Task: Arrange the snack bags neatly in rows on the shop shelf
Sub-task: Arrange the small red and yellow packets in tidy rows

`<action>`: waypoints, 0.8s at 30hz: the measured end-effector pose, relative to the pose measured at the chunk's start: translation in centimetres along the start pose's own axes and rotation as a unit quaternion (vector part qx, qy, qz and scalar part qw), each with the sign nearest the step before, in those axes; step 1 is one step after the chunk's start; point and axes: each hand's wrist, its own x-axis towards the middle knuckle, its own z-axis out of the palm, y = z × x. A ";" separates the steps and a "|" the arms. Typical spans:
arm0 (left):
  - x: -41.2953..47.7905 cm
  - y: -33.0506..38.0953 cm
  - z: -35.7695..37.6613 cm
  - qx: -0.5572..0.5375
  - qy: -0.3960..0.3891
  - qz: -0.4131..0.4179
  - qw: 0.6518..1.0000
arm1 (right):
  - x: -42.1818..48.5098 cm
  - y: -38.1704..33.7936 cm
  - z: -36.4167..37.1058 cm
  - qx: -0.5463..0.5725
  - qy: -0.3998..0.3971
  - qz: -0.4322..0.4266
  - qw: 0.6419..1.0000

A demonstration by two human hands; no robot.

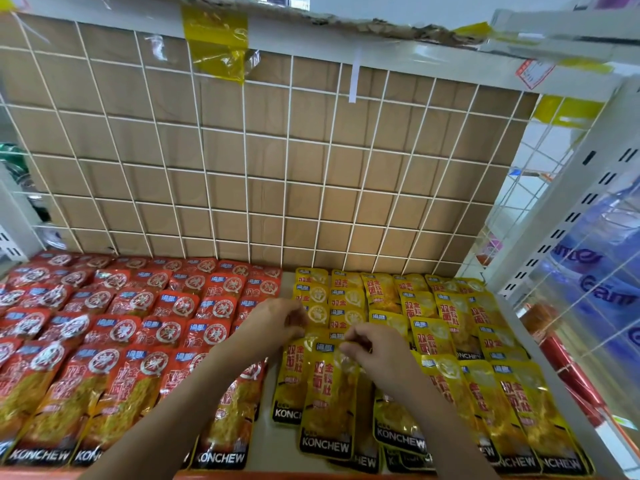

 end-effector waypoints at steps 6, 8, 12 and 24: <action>-0.4 -0.4 0.1 -0.052 0.096 0.004 0.994 | 1.2 -1.3 2.7 -0.042 0.006 -0.011 0.999; -0.9 -0.5 -0.2 -0.081 0.134 0.006 0.988 | 1.1 -1.6 3.3 -0.064 0.003 -0.001 0.998; -1.8 -0.7 -0.5 -0.125 0.164 0.019 0.978 | 0.9 -1.8 4.2 -0.129 0.002 -0.001 0.992; -2.3 -1.3 0.2 -0.031 0.090 0.055 0.994 | 0.9 -1.7 4.8 -0.146 0.027 -0.005 0.989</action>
